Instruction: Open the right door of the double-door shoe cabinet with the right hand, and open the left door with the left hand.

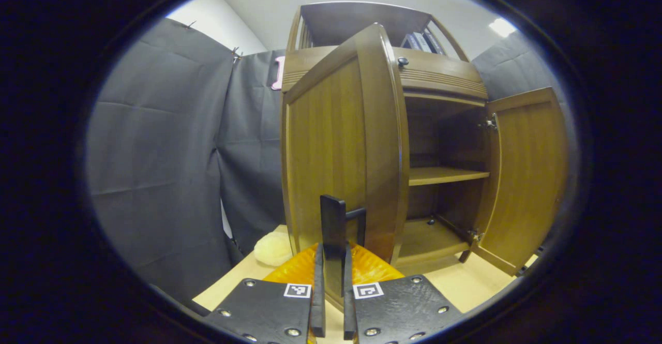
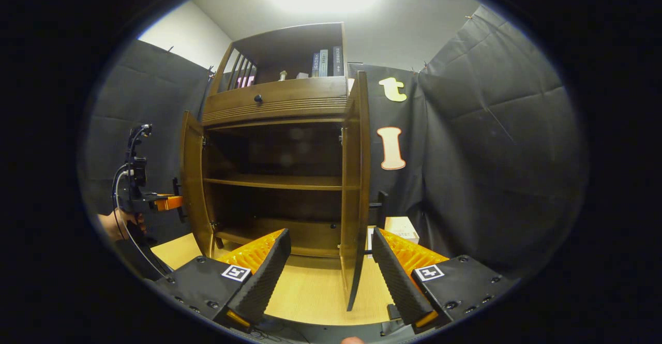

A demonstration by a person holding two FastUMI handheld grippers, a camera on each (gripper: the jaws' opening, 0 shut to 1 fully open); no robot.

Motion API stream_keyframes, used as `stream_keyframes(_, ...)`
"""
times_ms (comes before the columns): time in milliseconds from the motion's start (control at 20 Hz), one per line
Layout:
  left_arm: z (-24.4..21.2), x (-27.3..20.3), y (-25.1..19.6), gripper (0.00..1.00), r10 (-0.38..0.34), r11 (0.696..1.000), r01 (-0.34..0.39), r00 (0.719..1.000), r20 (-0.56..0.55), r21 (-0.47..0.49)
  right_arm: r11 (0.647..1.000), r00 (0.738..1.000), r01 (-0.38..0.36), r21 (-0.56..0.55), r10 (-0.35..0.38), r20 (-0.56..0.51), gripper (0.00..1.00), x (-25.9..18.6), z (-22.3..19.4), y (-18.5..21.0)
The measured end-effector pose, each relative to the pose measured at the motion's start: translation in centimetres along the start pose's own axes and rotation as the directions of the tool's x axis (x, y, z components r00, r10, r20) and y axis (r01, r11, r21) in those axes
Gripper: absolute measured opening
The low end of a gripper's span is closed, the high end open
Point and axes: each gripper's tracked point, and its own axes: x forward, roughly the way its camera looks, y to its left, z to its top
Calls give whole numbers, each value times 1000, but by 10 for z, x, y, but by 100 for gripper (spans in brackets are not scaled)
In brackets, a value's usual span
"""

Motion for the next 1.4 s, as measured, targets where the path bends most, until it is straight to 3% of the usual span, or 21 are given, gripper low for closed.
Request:
stream_keyframes(300,-3,-6,15,17,-35,999,34,999,-7,-23,1000,1000,-17,4,17,-5,100,2,2,33)
stream_keyframes(500,-4,-12,33,17,-45,998,44,999,-10,-43,1000,999,-31,1,31,-11,96,8,3,56)
stream_keyframes(850,3,-21,89,16,19,999,-18,1000,20,-50,996,996,-85,-18,84,-8,96,18,4,97)
stream_keyframes(950,3,-28,105,6,37,999,-37,999,21,-38,995,995,-102,-20,102,-10,99,21,3,110)
stream_keyframes(1000,5,-30,111,11,43,998,-42,999,25,-42,994,994,-109,-24,109,-9,99,22,3,115)
stream_keyframes(1100,4,-34,126,6,59,997,-58,998,33,-47,992,993,-122,-31,122,-9,97,25,4,126)
stream_keyframes(1400,0,-48,170,6,87,995,-84,995,45,-58,988,989,-147,-40,146,-11,99,29,4,160)
